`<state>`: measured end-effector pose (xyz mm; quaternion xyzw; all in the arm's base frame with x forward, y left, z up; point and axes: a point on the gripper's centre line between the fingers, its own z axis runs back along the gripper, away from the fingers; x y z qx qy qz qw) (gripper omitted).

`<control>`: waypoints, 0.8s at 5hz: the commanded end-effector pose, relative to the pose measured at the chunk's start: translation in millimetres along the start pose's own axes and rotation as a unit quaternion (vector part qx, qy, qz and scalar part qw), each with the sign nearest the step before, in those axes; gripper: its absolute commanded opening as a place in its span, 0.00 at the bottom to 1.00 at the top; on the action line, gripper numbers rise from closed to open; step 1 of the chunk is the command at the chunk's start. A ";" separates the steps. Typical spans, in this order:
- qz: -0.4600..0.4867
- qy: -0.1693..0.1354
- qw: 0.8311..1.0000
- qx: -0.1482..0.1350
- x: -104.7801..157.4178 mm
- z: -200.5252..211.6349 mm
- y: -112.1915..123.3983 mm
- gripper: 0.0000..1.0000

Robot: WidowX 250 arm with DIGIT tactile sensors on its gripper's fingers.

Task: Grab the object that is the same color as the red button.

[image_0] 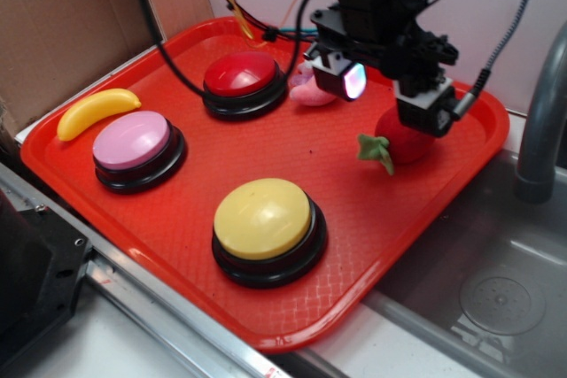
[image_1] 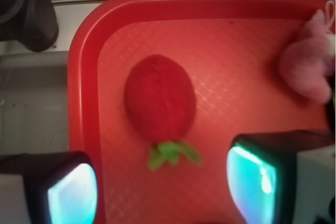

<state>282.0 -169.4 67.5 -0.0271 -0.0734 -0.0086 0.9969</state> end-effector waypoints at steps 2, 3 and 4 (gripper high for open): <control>-0.012 0.011 1.000 0.010 28.8 -33.6 9.1 1.00; -0.012 0.019 1.000 0.009 25.5 -34.5 10.7 0.00; -0.006 0.000 1.000 0.030 23.8 -8.8 16.9 0.00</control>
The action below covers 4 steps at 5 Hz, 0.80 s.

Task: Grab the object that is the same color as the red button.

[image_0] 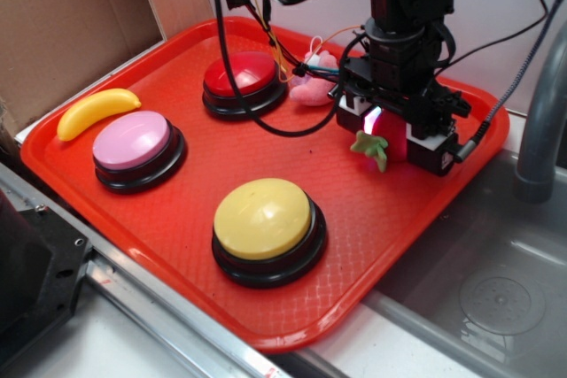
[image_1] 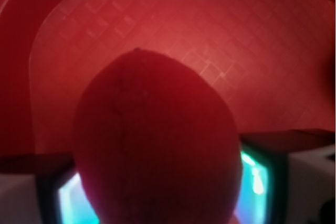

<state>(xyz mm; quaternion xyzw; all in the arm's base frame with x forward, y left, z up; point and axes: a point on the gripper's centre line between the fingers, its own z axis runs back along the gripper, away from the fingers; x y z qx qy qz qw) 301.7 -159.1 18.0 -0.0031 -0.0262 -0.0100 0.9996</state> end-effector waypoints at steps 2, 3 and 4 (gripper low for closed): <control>-0.014 -0.003 1.000 -0.004 -1.3 118.1 43.2 0.00; 0.016 -0.035 0.999 -0.027 -20.7 149.1 68.9 0.00; 0.029 -0.050 0.997 -0.048 -42.6 172.1 95.3 0.00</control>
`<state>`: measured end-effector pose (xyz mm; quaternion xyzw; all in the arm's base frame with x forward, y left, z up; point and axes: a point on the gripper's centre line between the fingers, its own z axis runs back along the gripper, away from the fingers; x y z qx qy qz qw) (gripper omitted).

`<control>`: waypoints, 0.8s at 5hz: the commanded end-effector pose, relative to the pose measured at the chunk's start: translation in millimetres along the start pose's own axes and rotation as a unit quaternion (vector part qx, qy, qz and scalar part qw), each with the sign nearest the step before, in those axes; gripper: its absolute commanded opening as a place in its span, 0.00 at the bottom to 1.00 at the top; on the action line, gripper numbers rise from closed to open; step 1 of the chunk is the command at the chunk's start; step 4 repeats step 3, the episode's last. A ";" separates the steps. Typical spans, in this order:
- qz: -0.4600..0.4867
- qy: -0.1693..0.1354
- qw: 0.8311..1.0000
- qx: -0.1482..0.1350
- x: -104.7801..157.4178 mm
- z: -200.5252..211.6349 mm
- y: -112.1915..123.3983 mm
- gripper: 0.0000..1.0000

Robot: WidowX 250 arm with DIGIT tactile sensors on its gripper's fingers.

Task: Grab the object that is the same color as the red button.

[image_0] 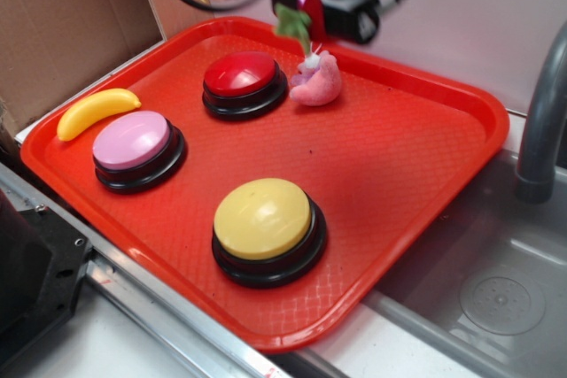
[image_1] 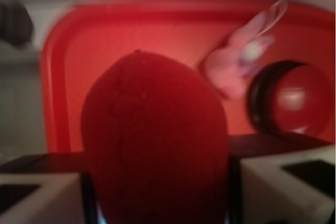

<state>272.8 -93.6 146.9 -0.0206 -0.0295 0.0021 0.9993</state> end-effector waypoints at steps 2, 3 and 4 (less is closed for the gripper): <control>0.055 -0.039 0.998 -0.001 -41.4 55.5 60.9 0.00; 0.076 -0.028 0.996 0.026 -43.4 55.5 71.7 0.00; 0.076 -0.028 0.996 0.026 -43.4 55.5 71.7 0.00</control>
